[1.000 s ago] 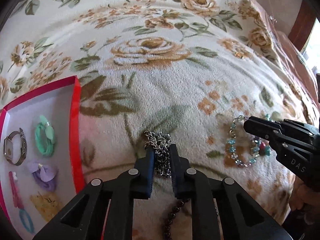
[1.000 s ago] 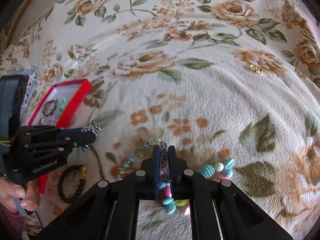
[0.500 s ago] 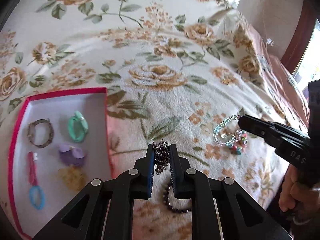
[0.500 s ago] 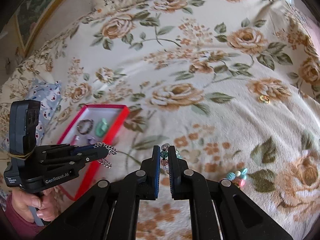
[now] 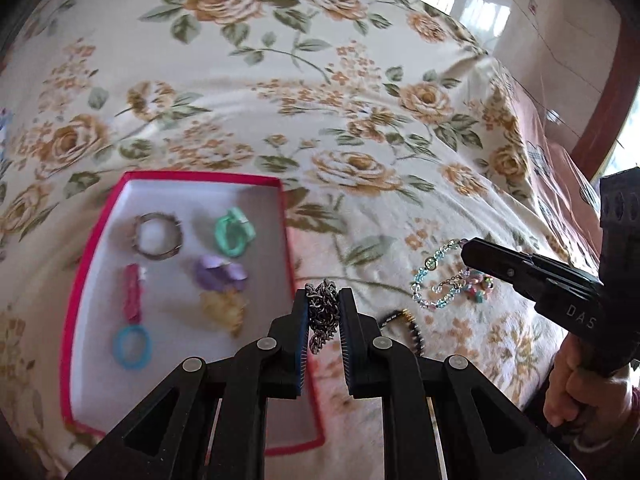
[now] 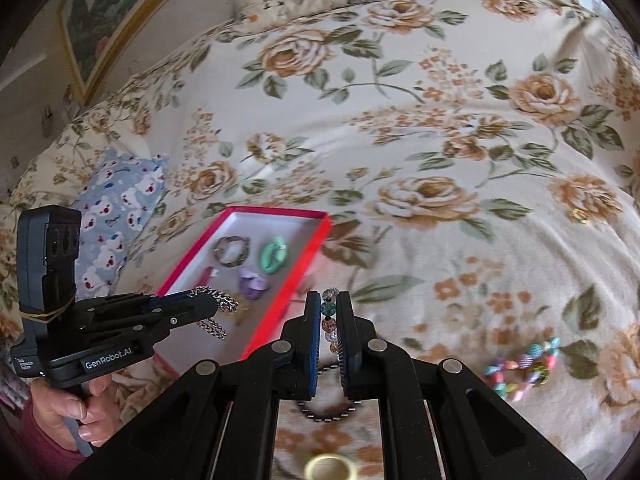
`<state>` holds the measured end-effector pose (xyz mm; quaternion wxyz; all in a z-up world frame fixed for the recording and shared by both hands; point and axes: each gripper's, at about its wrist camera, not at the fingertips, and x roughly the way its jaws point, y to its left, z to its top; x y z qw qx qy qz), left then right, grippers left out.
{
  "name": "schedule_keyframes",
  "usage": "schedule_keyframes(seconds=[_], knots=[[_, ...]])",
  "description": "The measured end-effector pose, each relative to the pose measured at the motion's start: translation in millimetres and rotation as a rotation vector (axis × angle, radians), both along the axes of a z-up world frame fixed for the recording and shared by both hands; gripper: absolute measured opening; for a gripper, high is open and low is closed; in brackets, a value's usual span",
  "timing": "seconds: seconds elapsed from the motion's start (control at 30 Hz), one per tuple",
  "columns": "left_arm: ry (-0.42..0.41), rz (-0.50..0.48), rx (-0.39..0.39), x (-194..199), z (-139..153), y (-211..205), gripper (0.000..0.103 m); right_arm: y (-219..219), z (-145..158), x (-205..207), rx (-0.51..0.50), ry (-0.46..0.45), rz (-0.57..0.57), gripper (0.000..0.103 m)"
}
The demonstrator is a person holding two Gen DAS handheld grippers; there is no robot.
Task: Organize jewelry
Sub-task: 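Carry the silver chain and pastel bracelet into the box and open both tools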
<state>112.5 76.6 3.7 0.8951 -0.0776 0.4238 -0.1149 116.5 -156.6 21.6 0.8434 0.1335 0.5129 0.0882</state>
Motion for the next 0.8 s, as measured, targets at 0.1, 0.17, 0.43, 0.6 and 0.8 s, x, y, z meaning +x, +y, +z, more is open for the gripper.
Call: schedule_keyframes(seconds=[0.1, 0.17, 0.43, 0.6, 0.8], knots=[[0.005, 0.033, 0.002, -12.7, -0.6, 14.4, 0.013, 14.5, -1.7, 1.9, 0.018, 0.000, 0.024, 0.007], [0.009, 0.051, 0.005, -19.0, -0.8, 21.9, 0.013, 25.2, -2.9, 3.5, 0.033, 0.001, 0.040, 0.007], [0.028, 0.107, 0.000, -31.6, -4.3, 48.0, 0.013, 72.5, -10.7, 12.2, 0.077, 0.008, 0.122, 0.007], [0.039, 0.137, 0.001, -34.8, -8.2, 64.4, 0.013, 100.1, -19.0, 18.4, 0.106, 0.023, 0.165, 0.007], [0.062, 0.165, -0.003, -32.2, -18.3, 79.5, 0.013, 122.5, -32.3, 21.7, 0.142, 0.053, 0.194, 0.007]])
